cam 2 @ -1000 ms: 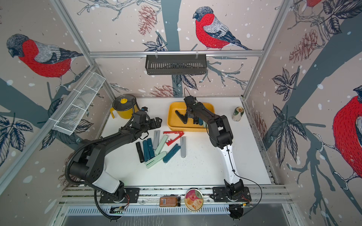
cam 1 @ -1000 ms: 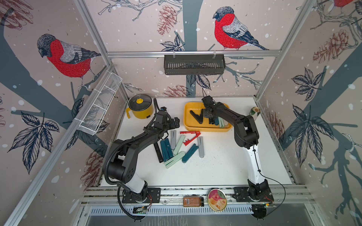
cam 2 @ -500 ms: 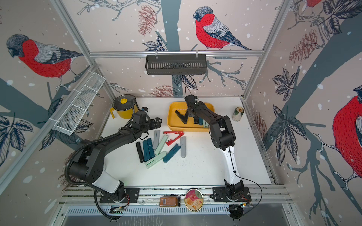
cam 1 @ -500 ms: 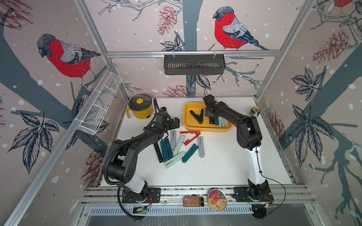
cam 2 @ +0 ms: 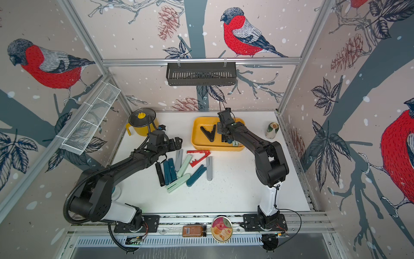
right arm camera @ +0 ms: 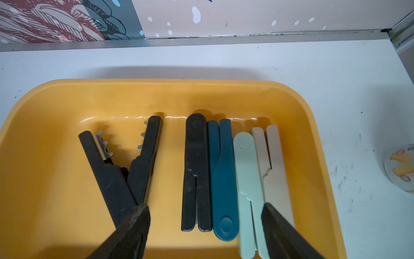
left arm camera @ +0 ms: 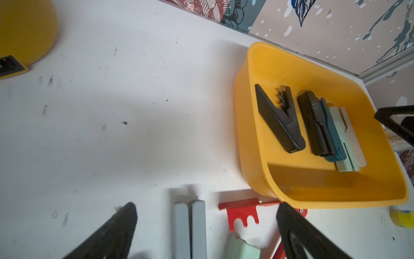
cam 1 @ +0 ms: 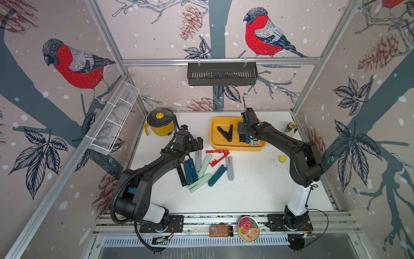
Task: Put the pruning pliers into the storage box
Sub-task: Place the pruning pliers in the storage box, then pick up the pruning pliers from the center of the board.
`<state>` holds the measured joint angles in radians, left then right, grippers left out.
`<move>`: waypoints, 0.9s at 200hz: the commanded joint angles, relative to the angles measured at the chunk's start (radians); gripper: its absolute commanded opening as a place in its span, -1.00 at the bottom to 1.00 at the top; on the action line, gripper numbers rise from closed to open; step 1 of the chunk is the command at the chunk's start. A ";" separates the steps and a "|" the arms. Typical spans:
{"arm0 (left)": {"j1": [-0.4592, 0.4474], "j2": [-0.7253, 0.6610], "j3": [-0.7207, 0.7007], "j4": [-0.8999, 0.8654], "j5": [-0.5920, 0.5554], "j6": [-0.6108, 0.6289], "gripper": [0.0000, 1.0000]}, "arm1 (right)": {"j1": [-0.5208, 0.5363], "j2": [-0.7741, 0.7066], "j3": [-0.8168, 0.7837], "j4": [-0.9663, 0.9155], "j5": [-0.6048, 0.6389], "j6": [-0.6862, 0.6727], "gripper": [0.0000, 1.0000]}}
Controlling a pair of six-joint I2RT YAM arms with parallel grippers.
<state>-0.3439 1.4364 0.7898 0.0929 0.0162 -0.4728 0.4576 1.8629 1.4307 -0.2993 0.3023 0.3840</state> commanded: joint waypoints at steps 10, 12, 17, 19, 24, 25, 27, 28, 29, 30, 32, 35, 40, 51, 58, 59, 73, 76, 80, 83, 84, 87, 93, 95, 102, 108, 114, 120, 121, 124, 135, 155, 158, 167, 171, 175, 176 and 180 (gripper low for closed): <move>-0.010 -0.076 -0.037 -0.108 -0.106 -0.043 0.95 | -0.006 -0.080 -0.092 0.092 0.005 -0.016 0.63; -0.011 -0.082 -0.039 -0.118 -0.116 -0.047 0.95 | -0.007 -0.086 -0.097 0.095 0.005 -0.016 0.63; -0.013 -0.095 -0.045 -0.145 -0.136 -0.061 0.95 | -0.009 -0.099 -0.115 0.103 0.002 -0.017 0.64; -0.015 -0.100 -0.047 -0.159 -0.144 -0.067 0.95 | -0.010 -0.104 -0.119 0.105 0.000 -0.018 0.64; -0.016 -0.113 -0.052 -0.190 -0.162 -0.080 0.95 | -0.012 -0.115 -0.132 0.109 -0.001 -0.016 0.64; -0.016 -0.115 -0.053 -0.196 -0.165 -0.082 0.95 | -0.013 -0.118 -0.135 0.109 -0.002 -0.017 0.64; -0.017 -0.121 -0.055 -0.211 -0.172 -0.087 0.95 | -0.015 -0.122 -0.139 0.109 -0.002 -0.016 0.64; -0.018 -0.123 -0.056 -0.216 -0.175 -0.089 0.95 | -0.015 -0.124 -0.141 0.110 -0.002 -0.017 0.65; -0.018 -0.126 -0.059 -0.221 -0.178 -0.091 0.95 | -0.016 -0.127 -0.143 0.111 -0.002 -0.016 0.65; -0.017 -0.130 -0.061 -0.228 -0.181 -0.094 0.95 | -0.017 -0.128 -0.145 0.112 -0.002 -0.017 0.65; -0.019 -0.136 -0.062 -0.238 -0.188 -0.098 0.95 | -0.018 -0.132 -0.149 0.113 -0.002 -0.017 0.65; -0.020 -0.145 -0.069 -0.254 -0.195 -0.105 0.95 | -0.021 -0.139 -0.155 0.115 -0.002 -0.017 0.65; -0.023 -0.164 -0.083 -0.272 -0.206 -0.117 0.95 | -0.023 -0.149 -0.166 0.119 -0.003 -0.017 0.66; -0.025 -0.209 -0.119 -0.308 -0.227 -0.147 0.95 | -0.032 -0.166 -0.187 0.128 -0.006 -0.020 0.66; -0.024 -0.238 -0.142 -0.327 -0.236 -0.166 0.94 | -0.037 -0.174 -0.196 0.131 -0.011 -0.018 0.66; -0.024 -0.242 -0.145 -0.330 -0.238 -0.167 0.94 | -0.038 -0.176 -0.198 0.132 -0.011 -0.018 0.66; -0.024 -0.289 -0.185 -0.369 -0.255 -0.209 0.90 | -0.050 -0.188 -0.214 0.138 -0.021 -0.016 0.66; -0.024 -0.296 -0.191 -0.381 -0.260 -0.220 0.89 | -0.052 -0.190 -0.217 0.138 -0.022 -0.016 0.66; -0.024 -0.304 -0.200 -0.394 -0.266 -0.233 0.88 | -0.055 -0.191 -0.221 0.142 -0.026 -0.015 0.66; -0.024 -0.308 -0.206 -0.404 -0.269 -0.240 0.87 | -0.057 -0.193 -0.225 0.143 -0.028 -0.014 0.66; -0.024 -0.310 -0.208 -0.407 -0.270 -0.242 0.87 | -0.058 -0.193 -0.227 0.145 -0.028 -0.015 0.66; -0.024 -0.314 -0.212 -0.416 -0.273 -0.251 0.86 | -0.061 -0.194 -0.229 0.146 -0.030 -0.015 0.67; -0.024 -0.322 -0.219 -0.433 -0.274 -0.268 0.85 | -0.065 -0.197 -0.235 0.148 -0.035 -0.012 0.67; -0.024 -0.324 -0.222 -0.437 -0.275 -0.272 0.85 | -0.066 -0.198 -0.235 0.150 -0.036 -0.013 0.67; -0.024 -0.331 -0.232 -0.446 -0.276 -0.284 0.82 | -0.070 -0.201 -0.241 0.153 -0.042 -0.010 0.67; -0.024 -0.338 -0.240 -0.451 -0.273 -0.294 0.80 | -0.074 -0.200 -0.244 0.156 -0.046 -0.010 0.67; -0.024 -0.343 -0.250 -0.451 -0.272 -0.300 0.78 | -0.077 -0.201 -0.246 0.158 -0.050 -0.009 0.67; -0.024 -0.347 -0.258 -0.452 -0.271 -0.303 0.74 | -0.079 -0.202 -0.249 0.158 -0.053 -0.009 0.67; -0.024 -0.348 -0.258 -0.452 -0.271 -0.303 0.73 | -0.081 -0.202 -0.249 0.158 -0.053 -0.009 0.67; -0.024 -0.350 -0.263 -0.452 -0.270 -0.305 0.71 | -0.081 -0.202 -0.248 0.159 -0.055 -0.007 0.67; -0.024 -0.355 -0.271 -0.455 -0.268 -0.309 0.65 | -0.086 -0.203 -0.252 0.159 -0.057 -0.008 0.67; -0.024 -0.355 -0.286 -0.453 -0.256 -0.313 0.60 | -0.092 -0.204 -0.261 0.161 -0.060 -0.005 0.67; -0.024 -0.355 -0.287 -0.453 -0.254 -0.315 0.59 | -0.094 -0.205 -0.260 0.163 -0.061 -0.005 0.67; -0.024 -0.351 -0.290 -0.452 -0.251 -0.315 0.54 | -0.097 -0.206 -0.264 0.163 -0.063 -0.003 0.67; -0.024 -0.348 -0.291 -0.451 -0.251 -0.316 0.51 | -0.098 -0.206 -0.266 0.161 -0.064 -0.001 0.67; -0.024 -0.346 -0.291 -0.452 -0.252 -0.317 0.48 | -0.100 -0.206 -0.266 0.163 -0.065 0.001 0.67; -0.024 -0.346 -0.291 -0.452 -0.251 -0.317 0.48 | -0.100 -0.206 -0.267 0.163 -0.066 0.001 0.67; -0.024 -0.343 -0.293 -0.451 -0.251 -0.318 0.45 | -0.100 -0.208 -0.268 0.162 -0.067 0.001 0.67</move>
<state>-0.3679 1.0855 0.5034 -0.3443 -0.2279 -0.7620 0.3630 1.6676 1.1683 -0.1635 0.2440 0.3706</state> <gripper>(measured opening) 0.755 0.836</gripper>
